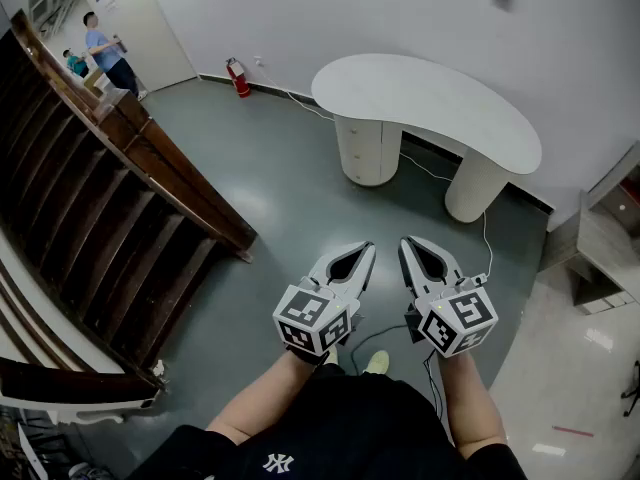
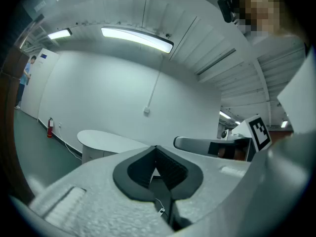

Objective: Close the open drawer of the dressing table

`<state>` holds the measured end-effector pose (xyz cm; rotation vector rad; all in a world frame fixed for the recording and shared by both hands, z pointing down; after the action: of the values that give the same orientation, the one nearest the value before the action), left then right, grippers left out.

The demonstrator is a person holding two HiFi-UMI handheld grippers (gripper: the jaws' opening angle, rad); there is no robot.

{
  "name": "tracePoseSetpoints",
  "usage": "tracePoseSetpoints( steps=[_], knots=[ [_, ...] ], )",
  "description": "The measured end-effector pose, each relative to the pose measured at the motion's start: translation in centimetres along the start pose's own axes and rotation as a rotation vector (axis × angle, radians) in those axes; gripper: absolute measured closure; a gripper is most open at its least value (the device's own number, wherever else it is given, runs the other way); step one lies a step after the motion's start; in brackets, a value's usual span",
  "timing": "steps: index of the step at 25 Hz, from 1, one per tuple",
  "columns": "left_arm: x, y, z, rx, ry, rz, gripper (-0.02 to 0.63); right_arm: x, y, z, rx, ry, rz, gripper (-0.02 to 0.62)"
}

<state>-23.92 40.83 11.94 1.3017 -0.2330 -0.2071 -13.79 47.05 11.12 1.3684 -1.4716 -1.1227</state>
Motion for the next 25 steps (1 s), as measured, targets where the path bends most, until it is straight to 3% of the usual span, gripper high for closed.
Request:
tracePoseSetpoints(
  steps=[10,16,25],
  knots=[
    [0.3,-0.3,-0.7,0.002,0.001,0.006,0.597,-0.7,-0.4,-0.3,0.017,-0.016,-0.008,0.580],
    [0.9,-0.6,0.2,0.009,-0.028,0.003,0.597,-2.4,-1.5,-3.4,0.095,0.012,-0.068,0.580],
    [3.7,0.1,-0.8,-0.003,-0.055,0.006,0.597,-6.1,-2.0,-7.9,0.122,0.056,-0.093,0.580]
  ],
)
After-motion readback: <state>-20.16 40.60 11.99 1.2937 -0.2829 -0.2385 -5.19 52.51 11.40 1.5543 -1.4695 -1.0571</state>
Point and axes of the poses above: the fingertips, and each gripper's own axes: x forward along the fingers, z to its left, y out of its underside, the point moved 5 cm from there along -x, backward along the fingers, and after that the axes turned 3 degrees about -z, right-handed, at the moved point
